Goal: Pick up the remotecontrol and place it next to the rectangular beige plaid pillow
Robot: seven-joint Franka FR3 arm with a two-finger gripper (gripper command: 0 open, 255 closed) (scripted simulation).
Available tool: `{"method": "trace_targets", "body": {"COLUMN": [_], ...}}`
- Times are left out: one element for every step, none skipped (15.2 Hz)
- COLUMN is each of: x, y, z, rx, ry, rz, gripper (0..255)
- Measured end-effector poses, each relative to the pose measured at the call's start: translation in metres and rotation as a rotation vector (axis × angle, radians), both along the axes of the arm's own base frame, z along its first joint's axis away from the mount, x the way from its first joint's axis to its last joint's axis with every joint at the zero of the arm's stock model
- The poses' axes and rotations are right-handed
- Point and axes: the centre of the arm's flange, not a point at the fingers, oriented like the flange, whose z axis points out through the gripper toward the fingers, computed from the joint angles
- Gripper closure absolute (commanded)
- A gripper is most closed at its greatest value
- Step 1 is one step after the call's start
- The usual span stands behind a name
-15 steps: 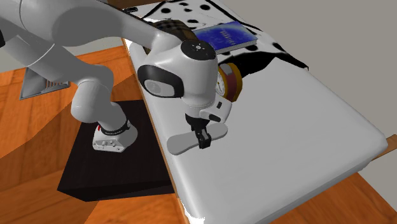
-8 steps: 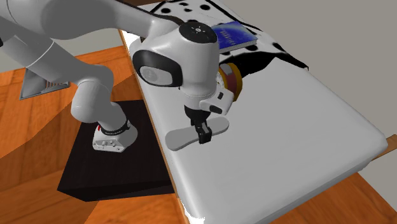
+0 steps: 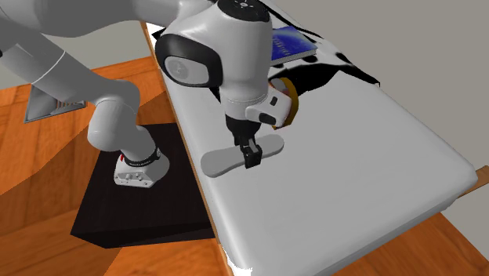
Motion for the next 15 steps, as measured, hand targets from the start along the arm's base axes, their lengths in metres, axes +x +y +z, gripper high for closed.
{"method": "trace_targets", "body": {"x": [0.001, 0.000, 0.000, 0.000, 0.000, 0.000, -0.001, -0.001, -0.001, 0.000, 0.002, -0.001, -0.001, -0.001, 0.000], "y": [-0.001, 0.000, -0.001, -0.001, 0.006, 0.016, 0.027, 0.039, 0.052, 0.065, 0.081, 0.092, 0.104, 0.118, 0.131], "z": [0.006, 0.011, 0.015, 0.019, 0.022, 0.024, 0.026, 0.026, 0.028, 0.026, 0.026, 0.024, 0.022, 0.023, 0.024], "rx": [0.000, 0.000, 0.000, 0.000, 0.000, 0.000, 0.000, 0.000, 0.001, 0.001, 0.000, 0.000, 0.000, 0.000, 0.000], "ry": [0.000, 0.000, 0.000, 0.000, 0.000, 0.000, 0.000, 0.000, 0.000, 0.000, 0.000, 0.000, 0.000, 0.000, 0.000], "rz": [0.000, 0.000, 0.000, 0.000, 0.000, 0.001, 0.001, 0.001, 0.002, 0.002, 0.002, 0.002, 0.001, 0.002, 0.001], "gripper": [255, 255, 255, 255, 255, 255, 255, 255, 255, 255, 255, 255, 255, 255, 255]}}
